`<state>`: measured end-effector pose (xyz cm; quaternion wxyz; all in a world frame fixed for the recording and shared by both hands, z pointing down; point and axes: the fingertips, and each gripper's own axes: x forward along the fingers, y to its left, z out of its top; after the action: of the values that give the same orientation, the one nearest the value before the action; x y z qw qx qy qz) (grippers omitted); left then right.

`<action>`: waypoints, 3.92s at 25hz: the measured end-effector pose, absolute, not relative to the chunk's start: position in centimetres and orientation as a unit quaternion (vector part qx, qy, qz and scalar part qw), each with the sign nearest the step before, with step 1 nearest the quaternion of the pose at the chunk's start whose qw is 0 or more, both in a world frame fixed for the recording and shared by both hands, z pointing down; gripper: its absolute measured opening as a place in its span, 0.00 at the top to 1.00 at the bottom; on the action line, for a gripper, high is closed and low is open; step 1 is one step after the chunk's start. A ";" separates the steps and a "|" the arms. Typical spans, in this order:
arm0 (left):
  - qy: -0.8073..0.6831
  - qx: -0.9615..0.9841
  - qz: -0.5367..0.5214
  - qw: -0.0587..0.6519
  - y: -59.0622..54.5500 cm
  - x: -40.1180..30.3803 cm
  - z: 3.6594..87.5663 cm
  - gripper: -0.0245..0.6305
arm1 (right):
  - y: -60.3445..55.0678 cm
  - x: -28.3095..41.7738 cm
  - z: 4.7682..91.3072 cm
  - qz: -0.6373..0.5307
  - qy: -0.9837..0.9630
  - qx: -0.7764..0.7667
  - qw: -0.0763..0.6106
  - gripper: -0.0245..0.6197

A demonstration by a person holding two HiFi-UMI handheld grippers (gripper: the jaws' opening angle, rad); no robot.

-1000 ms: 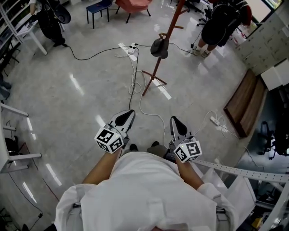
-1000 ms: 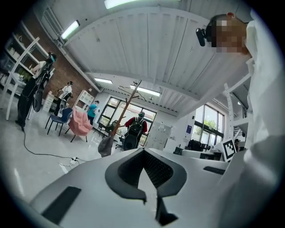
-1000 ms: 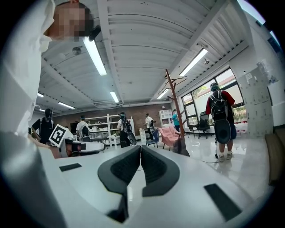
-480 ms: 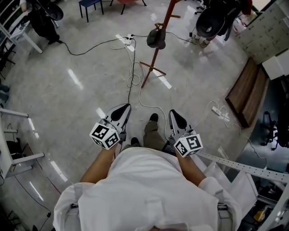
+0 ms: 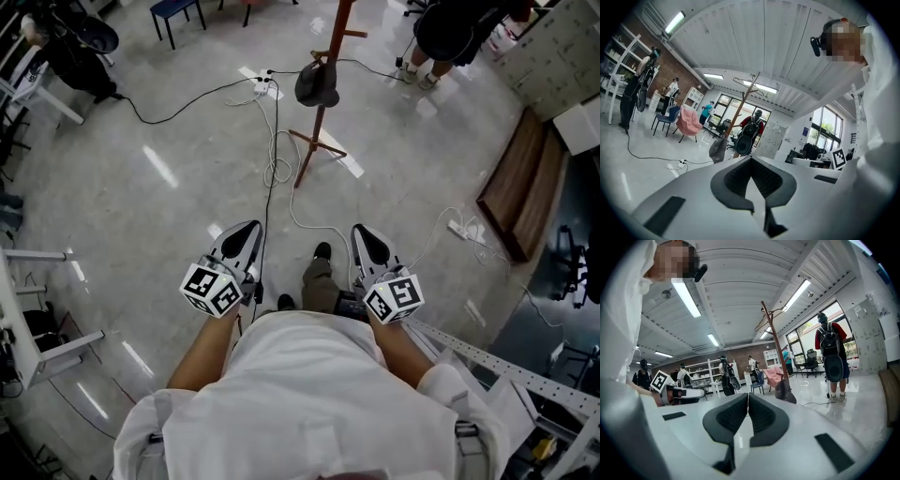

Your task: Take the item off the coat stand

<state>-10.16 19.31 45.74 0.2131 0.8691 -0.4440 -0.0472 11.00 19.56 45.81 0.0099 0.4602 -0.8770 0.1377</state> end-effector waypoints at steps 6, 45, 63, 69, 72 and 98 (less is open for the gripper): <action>-0.451 0.865 -0.037 0.216 12.1 -8.3 45.3 0.94 | 12.6 11.4 46.5 0.164 -0.886 0.433 0.006 0.93; -0.396 0.893 -0.056 0.207 -27.3 -12.0 45.8 0.94 | -22.4 5.7 46.7 0.141 -0.874 0.464 0.014 0.92; -0.236 0.949 0.010 0.209 -36.6 -8.2 54.1 0.94 | -27.9 6.5 53.9 0.161 -0.815 0.548 0.096 0.80; -0.199 0.958 0.068 0.193 -37.3 -6.7 57.0 0.84 | -29.7 7.1 57.4 0.182 -0.817 0.538 0.104 0.77; -0.176 0.963 0.096 0.181 -37.3 -5.6 58.0 0.80 | -31.0 7.2 58.4 0.184 -0.818 0.533 0.112 0.75; -0.037 0.966 0.178 0.184 -38.4 -0.9 64.6 0.72 | -35.6 7.7 66.3 0.204 -0.795 0.533 0.207 0.71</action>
<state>-0.92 -38.36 64.56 0.1842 0.9660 -0.0369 0.1777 7.66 -35.58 66.33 0.2075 0.5329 -0.7947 0.2037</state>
